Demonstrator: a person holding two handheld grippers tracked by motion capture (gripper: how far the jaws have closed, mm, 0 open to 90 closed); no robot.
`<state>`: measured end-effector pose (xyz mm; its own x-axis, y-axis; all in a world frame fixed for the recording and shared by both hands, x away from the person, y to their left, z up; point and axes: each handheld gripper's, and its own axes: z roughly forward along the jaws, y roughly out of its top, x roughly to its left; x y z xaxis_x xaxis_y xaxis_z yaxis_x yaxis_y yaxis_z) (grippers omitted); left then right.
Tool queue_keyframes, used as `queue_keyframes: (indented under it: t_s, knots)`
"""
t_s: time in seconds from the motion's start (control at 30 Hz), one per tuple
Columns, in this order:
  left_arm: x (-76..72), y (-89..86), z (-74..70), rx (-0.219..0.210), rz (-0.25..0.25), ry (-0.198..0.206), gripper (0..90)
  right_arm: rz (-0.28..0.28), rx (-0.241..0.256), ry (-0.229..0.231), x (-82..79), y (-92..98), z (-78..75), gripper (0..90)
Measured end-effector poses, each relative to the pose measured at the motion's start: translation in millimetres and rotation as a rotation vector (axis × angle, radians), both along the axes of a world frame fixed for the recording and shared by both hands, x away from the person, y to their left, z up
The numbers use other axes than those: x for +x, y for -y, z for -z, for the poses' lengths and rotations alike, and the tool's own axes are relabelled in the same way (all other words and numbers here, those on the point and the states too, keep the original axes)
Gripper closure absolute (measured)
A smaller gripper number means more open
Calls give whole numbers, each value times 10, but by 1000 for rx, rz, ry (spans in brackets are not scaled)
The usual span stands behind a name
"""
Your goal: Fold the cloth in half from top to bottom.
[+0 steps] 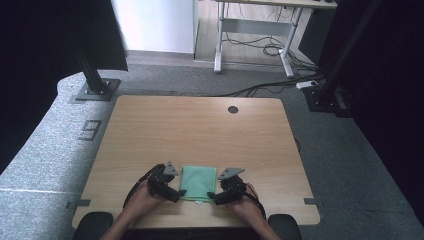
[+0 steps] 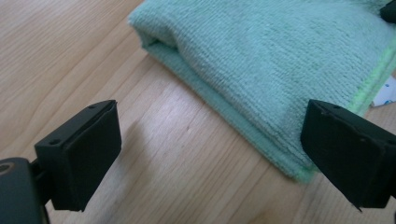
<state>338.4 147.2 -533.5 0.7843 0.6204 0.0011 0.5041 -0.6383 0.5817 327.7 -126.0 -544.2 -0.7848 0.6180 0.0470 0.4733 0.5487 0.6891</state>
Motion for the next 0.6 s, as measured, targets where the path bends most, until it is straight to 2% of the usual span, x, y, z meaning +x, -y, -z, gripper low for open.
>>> queue_keyframes:
  t_s: [0.23,0.43,0.5,0.6]
  knots:
    - [5,-48,21,-25,-23,-11,50,12,7,-6,-3,12,8,208]
    - [-73,-71,56,-53,-66,22,47,37,9,6,-33,16,18,208]
    - [-90,-75,84,-61,-86,43,14,42,1,18,-30,11,17,211]
    - [-64,-84,133,-94,-112,50,0,56,5,21,-2,21,19,223]
